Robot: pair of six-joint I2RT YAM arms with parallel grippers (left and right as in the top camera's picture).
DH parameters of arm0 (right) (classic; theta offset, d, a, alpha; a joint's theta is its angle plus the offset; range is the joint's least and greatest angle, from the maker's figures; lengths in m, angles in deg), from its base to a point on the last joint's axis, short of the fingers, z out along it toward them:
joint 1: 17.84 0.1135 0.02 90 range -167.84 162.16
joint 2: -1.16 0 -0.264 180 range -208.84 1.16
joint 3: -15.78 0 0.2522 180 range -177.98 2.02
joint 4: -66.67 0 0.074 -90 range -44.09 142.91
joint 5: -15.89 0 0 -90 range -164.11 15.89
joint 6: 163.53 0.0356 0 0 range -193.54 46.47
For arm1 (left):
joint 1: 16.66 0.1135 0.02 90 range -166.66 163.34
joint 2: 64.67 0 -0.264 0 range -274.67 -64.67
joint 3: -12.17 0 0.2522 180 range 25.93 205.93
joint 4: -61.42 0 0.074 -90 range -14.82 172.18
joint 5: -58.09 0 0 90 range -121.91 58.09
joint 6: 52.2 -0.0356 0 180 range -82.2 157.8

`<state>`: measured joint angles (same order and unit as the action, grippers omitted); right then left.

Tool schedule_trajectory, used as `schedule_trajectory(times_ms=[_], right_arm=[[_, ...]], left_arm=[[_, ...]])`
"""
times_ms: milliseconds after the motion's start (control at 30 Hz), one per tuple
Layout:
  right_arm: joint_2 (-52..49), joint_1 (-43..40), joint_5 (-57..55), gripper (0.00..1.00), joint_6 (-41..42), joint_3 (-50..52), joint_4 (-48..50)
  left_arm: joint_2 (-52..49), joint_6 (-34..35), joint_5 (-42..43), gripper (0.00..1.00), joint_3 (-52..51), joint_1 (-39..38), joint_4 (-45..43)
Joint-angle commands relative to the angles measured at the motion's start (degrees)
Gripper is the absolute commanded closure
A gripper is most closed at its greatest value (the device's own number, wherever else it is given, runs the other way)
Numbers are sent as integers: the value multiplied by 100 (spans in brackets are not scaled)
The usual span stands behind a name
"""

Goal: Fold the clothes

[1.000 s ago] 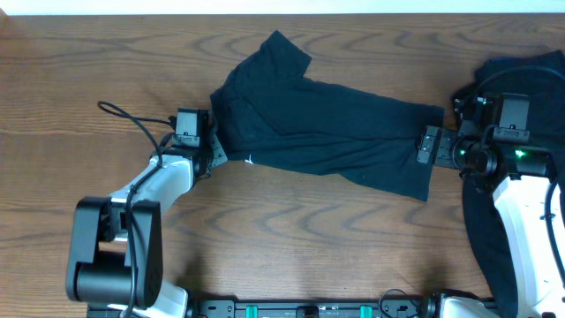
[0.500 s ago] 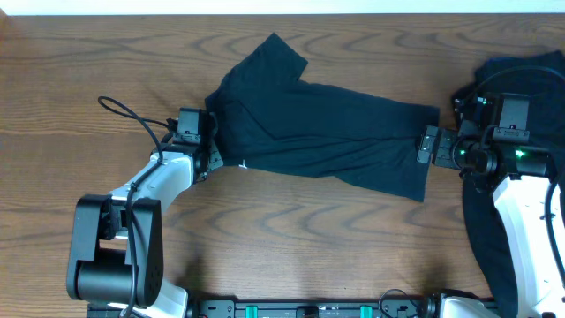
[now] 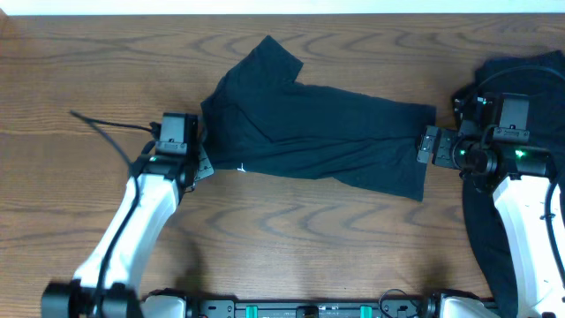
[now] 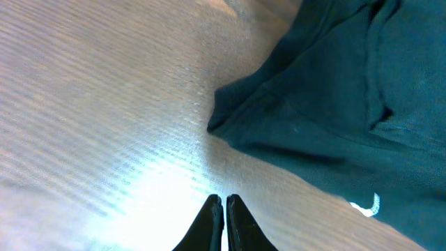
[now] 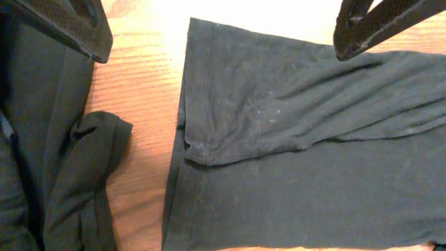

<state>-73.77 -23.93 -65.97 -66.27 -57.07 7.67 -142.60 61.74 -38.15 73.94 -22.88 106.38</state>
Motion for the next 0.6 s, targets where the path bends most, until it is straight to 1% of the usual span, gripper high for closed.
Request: schedule_trajectory(times_ms=[0, 133, 367, 433, 533, 567], right_arm=[[-7, -22, 24, 1, 85, -11, -2], [-7, -22, 24, 1, 85, -11, -2], [-7, -22, 26, 1, 85, -11, 341], [-7, -22, 96, 1, 114, -11, 339], [-7, -22, 549, 1, 197, -11, 203], [-13, -22, 664, 1, 192, -11, 175]], left_arm=[[393, -28, -66, 93, -50, 2, 160], [505, 33, -44, 93, -50, 4, 254], [168, 343, -15, 93, -50, 101, 409], [57, 304, 234, 93, -50, 133, 317], [-127, -20, 909, 94, -50, 133, -103], [-201, -44, 992, 93, -50, 131, -260]])
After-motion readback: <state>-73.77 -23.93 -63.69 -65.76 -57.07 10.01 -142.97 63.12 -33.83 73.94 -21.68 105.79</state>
